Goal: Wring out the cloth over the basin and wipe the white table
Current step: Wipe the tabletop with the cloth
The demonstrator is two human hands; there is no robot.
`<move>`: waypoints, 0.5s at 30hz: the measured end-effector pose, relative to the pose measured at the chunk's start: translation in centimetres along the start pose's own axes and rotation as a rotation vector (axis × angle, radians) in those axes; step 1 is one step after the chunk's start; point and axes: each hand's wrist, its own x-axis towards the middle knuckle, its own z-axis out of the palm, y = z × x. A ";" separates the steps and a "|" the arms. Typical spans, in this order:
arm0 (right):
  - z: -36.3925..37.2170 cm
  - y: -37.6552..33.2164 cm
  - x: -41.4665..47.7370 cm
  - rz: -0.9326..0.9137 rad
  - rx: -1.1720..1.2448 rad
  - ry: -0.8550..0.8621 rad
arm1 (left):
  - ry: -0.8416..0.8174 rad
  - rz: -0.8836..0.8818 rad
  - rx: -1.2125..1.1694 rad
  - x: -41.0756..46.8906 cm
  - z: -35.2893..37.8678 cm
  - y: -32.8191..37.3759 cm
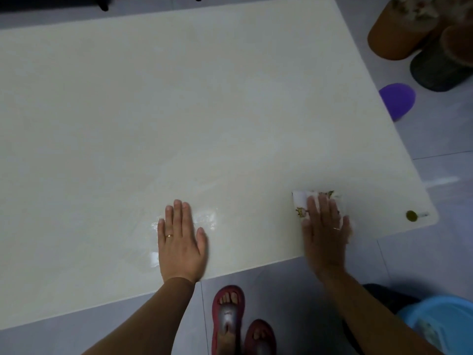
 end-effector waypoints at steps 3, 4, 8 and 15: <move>0.8 -4.6 -2.2 0.028 0.063 -0.018 | 0.000 -0.004 0.004 0.0 0.0 -0.1; 1.1 -5.9 -3.5 -0.074 0.053 -0.051 | 0.000 -0.007 0.011 0.0 0.1 -0.1; 1.0 -6.0 -5.7 -0.399 0.019 -0.135 | -0.019 -0.011 0.011 0.0 -0.1 0.3; -2.4 -3.4 -2.3 -0.281 0.551 -0.293 | 0.076 -0.068 -0.155 -0.1 -2.2 5.0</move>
